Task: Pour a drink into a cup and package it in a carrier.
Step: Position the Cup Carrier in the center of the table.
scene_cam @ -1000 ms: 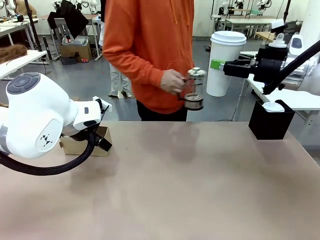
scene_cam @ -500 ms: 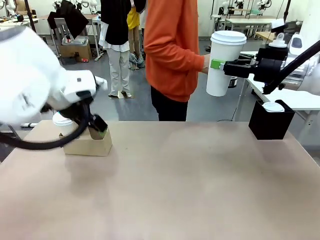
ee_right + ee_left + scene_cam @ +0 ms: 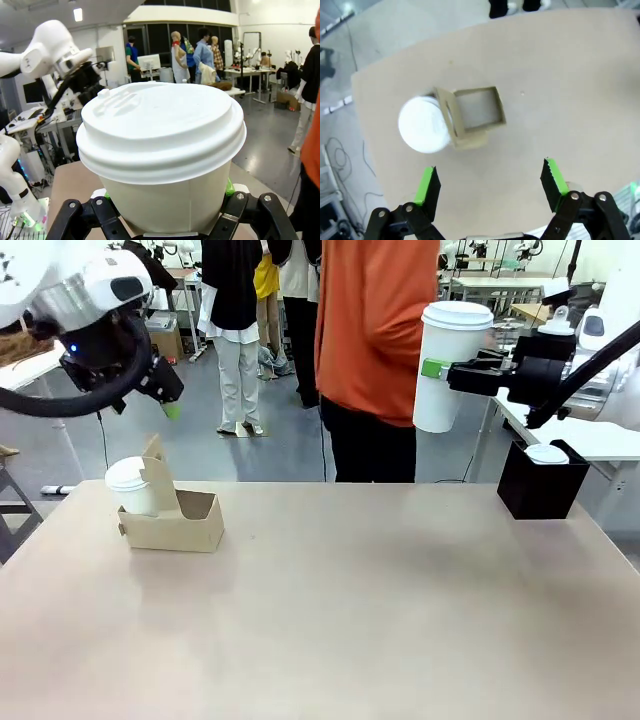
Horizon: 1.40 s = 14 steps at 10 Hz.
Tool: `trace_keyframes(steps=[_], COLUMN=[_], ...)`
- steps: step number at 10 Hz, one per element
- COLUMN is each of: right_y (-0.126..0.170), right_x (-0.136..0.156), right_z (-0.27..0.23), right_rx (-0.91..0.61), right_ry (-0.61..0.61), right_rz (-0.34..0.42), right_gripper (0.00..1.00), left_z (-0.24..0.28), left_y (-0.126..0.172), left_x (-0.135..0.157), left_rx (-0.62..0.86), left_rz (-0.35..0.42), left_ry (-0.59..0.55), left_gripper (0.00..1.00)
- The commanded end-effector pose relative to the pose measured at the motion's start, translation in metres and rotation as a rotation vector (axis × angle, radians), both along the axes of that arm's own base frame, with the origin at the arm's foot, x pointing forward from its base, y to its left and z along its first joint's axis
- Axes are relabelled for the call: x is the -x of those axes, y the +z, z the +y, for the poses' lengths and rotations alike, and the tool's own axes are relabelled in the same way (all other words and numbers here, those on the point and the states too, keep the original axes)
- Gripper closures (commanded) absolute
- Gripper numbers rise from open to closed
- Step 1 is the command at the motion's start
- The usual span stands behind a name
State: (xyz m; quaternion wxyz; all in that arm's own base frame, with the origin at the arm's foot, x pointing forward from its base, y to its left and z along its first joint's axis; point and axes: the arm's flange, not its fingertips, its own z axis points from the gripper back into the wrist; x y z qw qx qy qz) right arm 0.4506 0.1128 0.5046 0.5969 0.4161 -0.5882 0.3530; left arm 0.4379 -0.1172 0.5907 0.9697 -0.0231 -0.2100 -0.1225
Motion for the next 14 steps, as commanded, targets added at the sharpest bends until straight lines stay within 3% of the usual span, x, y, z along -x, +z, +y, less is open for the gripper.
trace_keyframes(steps=[1, 4, 7, 8, 9, 10, 11, 12, 14], right_y=[0.004, 0.004, 0.004, 0.004, 0.004, 0.004, 0.004, 0.004, 0.004], right_x=[-0.001, -0.001, -0.001, -0.001, -0.001, -0.001, -0.001, -0.001, -0.001], right_z=[0.002, 0.002, 0.002, 0.002, 0.002, 0.002, 0.002, 0.002, 0.002], right_rx=[-0.007, -0.007, -0.007, -0.007, -0.007, -0.007, -0.007, -0.007, -0.007], right_ry=[0.006, 0.006, 0.006, 0.006, 0.006, 0.006, 0.006, 0.006, 0.006], right_rz=[-0.009, -0.009, -0.009, -0.009, -0.009, -0.009, -0.009, -0.009, -0.009], right_gripper=[0.19, 0.19, 0.19, 0.19, 0.19, 0.19, 0.19, 0.19, 0.19], left_z=[0.003, 0.017, 0.017, 0.016, 0.015, 0.015, 0.016, 0.016, 0.017], left_y=[-0.013, -0.056, -0.087, -0.089, -0.089, -0.091, -0.095, -0.096, -0.095], left_x=[-0.043, -0.071, -0.077, -0.077, -0.076, -0.076, -0.076, -0.076, -0.077], left_rx=[-0.006, 0.016, 0.028, -0.002, -0.031, -0.038, -0.066, -0.062, -0.04], left_rz=[0.032, 0.087, 0.1, 0.099, 0.103, 0.103, 0.1, 0.105, 0.114], left_ry=[0.131, 0.186, 0.209, 0.226, 0.245, 0.258, 0.276, 0.274, 0.274], left_gripper=[0.0, 0.0, 0.0, 0.58, 0.58, 1.0, 0.62, 1.0, 1.0])
